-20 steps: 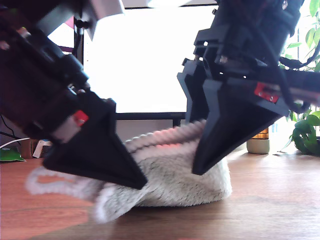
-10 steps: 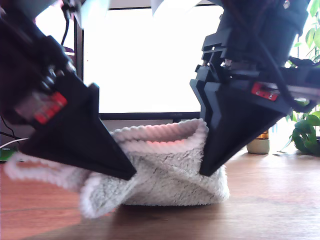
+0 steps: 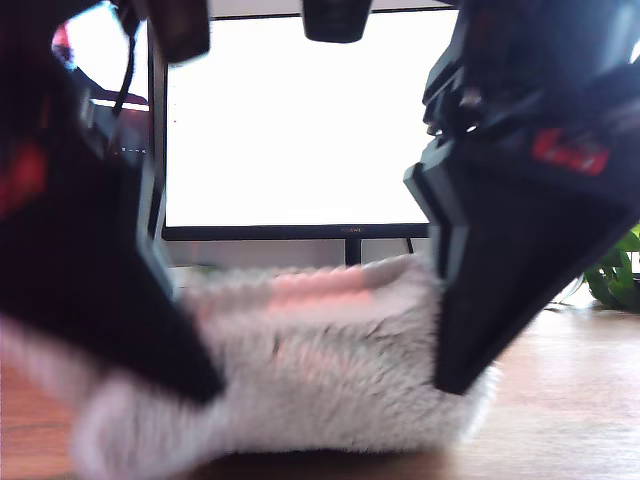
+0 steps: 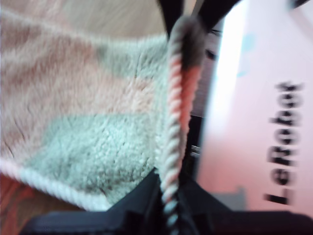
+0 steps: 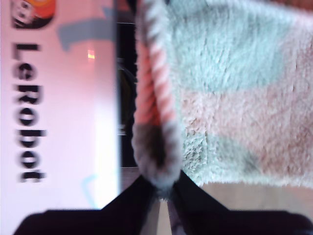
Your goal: Fold the tea towel to a neat square and place it to the right
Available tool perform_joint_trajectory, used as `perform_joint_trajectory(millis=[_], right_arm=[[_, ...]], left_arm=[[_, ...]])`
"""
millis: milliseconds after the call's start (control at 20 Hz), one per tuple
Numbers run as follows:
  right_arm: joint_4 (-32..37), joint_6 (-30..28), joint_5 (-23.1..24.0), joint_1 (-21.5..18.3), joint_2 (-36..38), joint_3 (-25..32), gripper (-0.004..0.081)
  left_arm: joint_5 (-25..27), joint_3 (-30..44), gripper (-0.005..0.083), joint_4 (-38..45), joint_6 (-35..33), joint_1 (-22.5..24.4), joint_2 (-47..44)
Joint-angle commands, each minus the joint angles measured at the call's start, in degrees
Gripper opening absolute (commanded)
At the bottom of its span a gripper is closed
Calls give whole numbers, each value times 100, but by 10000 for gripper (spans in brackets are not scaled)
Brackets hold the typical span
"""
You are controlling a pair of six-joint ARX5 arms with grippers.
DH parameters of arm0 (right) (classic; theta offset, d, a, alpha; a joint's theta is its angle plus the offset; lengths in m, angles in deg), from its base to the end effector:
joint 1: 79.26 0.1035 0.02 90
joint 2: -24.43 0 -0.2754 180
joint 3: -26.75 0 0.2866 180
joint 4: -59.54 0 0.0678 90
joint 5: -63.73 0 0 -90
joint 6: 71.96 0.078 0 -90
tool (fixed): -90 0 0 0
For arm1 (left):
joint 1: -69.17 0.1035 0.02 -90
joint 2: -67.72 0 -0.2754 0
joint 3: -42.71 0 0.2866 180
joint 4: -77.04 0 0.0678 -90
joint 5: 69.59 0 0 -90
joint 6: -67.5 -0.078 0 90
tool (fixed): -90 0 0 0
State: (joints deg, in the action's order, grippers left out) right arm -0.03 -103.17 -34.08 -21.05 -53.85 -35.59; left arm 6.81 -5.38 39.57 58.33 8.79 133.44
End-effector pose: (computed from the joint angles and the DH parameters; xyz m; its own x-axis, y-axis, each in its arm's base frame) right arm 0.1364 0.2401 0.1540 0.0151 0.2823 -0.9592 -0.9998 -0.0048 -0.0171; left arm 0.1136 -0.2369 0.1500 0.0704 -0.5997 -0.7972 0.9644 0.2452 -0.0992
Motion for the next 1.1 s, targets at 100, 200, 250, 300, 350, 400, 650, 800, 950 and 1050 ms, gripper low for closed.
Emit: perform_joint_trajectory(millis=[100, 200, 250, 300, 350, 400, 650, 800, 950, 1050], right_arm=[[-455, 450, -315, 74, 31, 61, -11], [-597, 603, -411, 116, 129, 61, -11], [-664, 802, -424, 114, 181, 61, -11], [-688, 905, -431, 114, 223, 61, -11], [-675, 968, -468, 114, 264, 59, -11], [-660, 1062, -474, 111, 282, 61, -11], [-479, 1351, -463, -181, 282, 61, -12], [-133, 1349, -400, -570, 282, 61, -12], [315, 1346, -380, -925, 280, 61, -12], [540, 1344, -382, -1128, 264, 61, -12]], left_arm=[[-337, -494, -21, -828, -17, 0, -15], [-643, -612, -21, -1156, -33, 0, -15], [-721, -616, -21, -1250, -55, 0, -11], [-719, -616, -21, -1305, -109, 0, -7], [-723, -616, -21, -1340, -181, 2, -4], [-728, -616, -21, -1364, -208, 13, 11], [-756, -616, -21, -1375, -621, 435, 422], [-691, -638, -21, -1169, -861, 728, 691], [-691, -798, -21, -1038, -1327, 1045, 743], [-693, -979, -21, -1014, -1539, 1241, 848]])
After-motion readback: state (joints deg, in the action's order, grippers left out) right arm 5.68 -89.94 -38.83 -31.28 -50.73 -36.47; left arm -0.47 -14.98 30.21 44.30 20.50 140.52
